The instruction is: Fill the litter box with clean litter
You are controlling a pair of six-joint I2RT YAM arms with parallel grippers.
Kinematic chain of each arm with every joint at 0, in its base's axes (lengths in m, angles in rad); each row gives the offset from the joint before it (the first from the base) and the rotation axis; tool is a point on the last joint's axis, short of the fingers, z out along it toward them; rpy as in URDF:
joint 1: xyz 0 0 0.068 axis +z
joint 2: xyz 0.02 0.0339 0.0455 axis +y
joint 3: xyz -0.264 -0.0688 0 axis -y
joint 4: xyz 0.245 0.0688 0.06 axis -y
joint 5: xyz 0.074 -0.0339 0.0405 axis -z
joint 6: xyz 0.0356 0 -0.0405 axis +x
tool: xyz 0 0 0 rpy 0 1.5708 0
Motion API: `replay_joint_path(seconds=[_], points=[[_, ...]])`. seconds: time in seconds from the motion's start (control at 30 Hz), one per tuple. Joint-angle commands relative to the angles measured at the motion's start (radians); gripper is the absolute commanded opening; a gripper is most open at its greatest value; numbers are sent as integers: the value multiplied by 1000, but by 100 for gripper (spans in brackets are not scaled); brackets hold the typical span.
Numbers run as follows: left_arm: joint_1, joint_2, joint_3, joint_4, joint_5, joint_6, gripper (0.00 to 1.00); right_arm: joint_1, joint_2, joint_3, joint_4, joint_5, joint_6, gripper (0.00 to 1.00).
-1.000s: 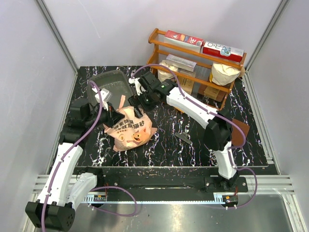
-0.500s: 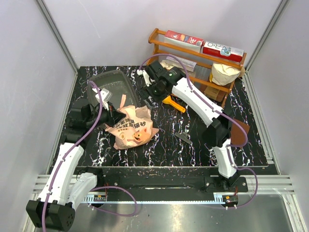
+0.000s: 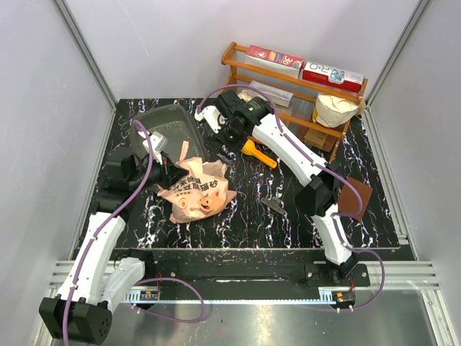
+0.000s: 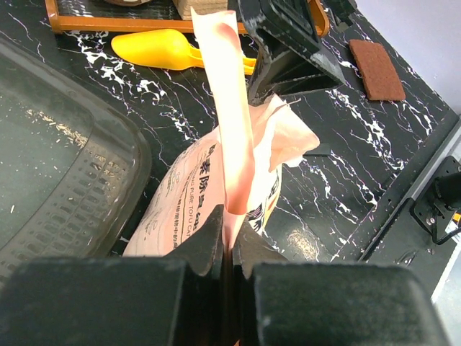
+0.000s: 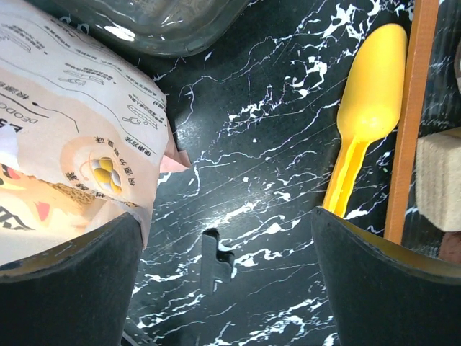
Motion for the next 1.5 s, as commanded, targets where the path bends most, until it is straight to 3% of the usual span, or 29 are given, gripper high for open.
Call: replay_joint_path(seconds=[0.0, 0.23, 0.47, 0.83, 1.23, 1.37, 1.47], points=[[12, -13, 64, 170, 36, -1, 0, -3, -61, -11, -74, 48, -197, 100], [11, -8, 66, 170, 51, 8, 0, -4, -173, -191, 131, 80, -308, 100], [12, 1, 69, 173, 66, 0, 0, -4, -160, -59, 144, -97, -84, 100], [11, 4, 69, 178, 56, 0, 0, 5, -81, 85, 56, -223, 62, 100], [11, 2, 60, 195, 49, -21, 0, 69, -2, 4, 15, -90, 310, 100], [9, -1, 61, 195, 34, -20, 0, 86, -12, -73, 23, 223, 401, 100], [11, -4, 64, 187, 22, -6, 0, 71, -61, -123, 27, 284, 407, 100]])
